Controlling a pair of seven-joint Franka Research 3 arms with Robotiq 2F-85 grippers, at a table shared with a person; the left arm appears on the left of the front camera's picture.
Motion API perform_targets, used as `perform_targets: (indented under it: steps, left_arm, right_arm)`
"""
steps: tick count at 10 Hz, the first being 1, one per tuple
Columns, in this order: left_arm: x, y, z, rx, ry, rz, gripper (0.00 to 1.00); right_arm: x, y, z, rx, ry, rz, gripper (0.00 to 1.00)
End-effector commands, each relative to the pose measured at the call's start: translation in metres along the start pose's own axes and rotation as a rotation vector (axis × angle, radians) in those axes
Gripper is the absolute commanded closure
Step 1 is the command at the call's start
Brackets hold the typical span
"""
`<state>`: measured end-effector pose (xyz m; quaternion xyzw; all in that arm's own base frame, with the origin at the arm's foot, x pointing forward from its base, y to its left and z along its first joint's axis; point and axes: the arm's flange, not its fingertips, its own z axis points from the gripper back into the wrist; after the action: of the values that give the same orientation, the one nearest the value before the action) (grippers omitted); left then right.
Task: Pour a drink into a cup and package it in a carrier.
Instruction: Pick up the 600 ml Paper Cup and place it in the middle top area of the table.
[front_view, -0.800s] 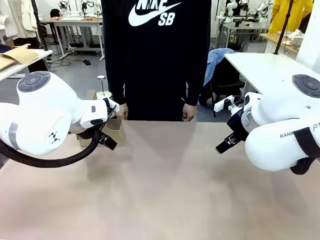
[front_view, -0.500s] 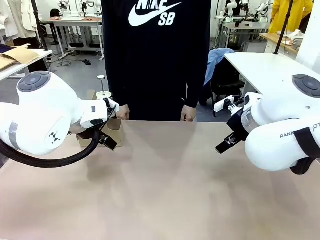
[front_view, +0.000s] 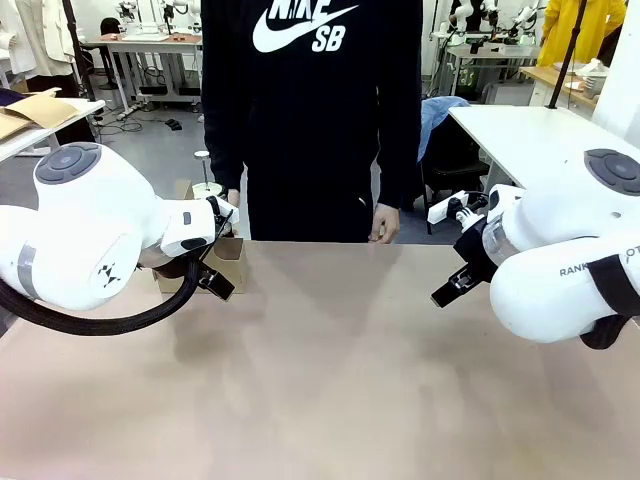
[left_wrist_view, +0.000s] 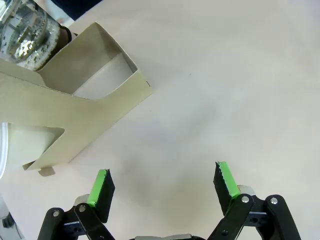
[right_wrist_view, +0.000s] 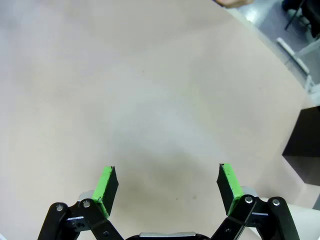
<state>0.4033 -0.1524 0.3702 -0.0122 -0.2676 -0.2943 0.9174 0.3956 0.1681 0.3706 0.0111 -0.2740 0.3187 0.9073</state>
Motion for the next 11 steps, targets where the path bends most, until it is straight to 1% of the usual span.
perform_targets:
  steps: [1,2,3,4,5,6,7,8,9,10,11]
  left_arm:
    - [0.000,0.000,0.000,0.000,0.000,0.001,0.00]
    - [0.000,0.000,0.000,0.000,0.000,0.001,0.00]
    - [0.000,0.000,0.000,0.000,0.000,0.001,0.00]
    - [0.000,0.000,0.000,0.000,0.000,0.001,0.00]
    - [0.000,0.000,0.000,0.000,0.000,0.001,0.00]
    - [0.000,0.000,0.000,0.000,0.000,0.001,0.00]
    - [0.000,0.000,0.000,0.000,0.000,0.001,0.00]
    - [0.000,0.000,0.000,0.000,0.000,0.001,0.00]
    - [0.000,0.000,0.000,0.000,0.000,0.001,0.00]
    - [0.000,0.000,0.000,0.000,0.000,0.001,0.00]
    - [0.000,0.000,0.000,0.000,0.000,0.001,0.00]
  right_arm:
    - [0.000,0.000,0.000,0.000,0.000,0.000,0.00]
    - [0.024,-0.011,0.008,0.020,-0.025,-0.008,0.00]
    - [0.048,-0.030,0.019,0.030,-0.046,-0.010,0.00]
    - [0.069,-0.061,0.034,0.058,-0.069,-0.021,0.00]
    - [0.084,-0.091,0.050,0.096,-0.097,-0.021,0.00]
    - [0.089,-0.127,0.064,0.145,-0.130,-0.006,0.00]
    - [0.083,-0.167,0.071,0.201,-0.165,0.012,0.00]
    - [0.066,-0.205,0.074,0.260,-0.214,0.048,0.00]
    - [0.042,-0.243,0.075,0.323,-0.320,0.088,0.00]
    - [0.017,-0.264,0.074,0.358,-0.398,0.152,0.00]
    - [0.001,-0.274,0.069,0.370,-0.455,0.154,0.00]
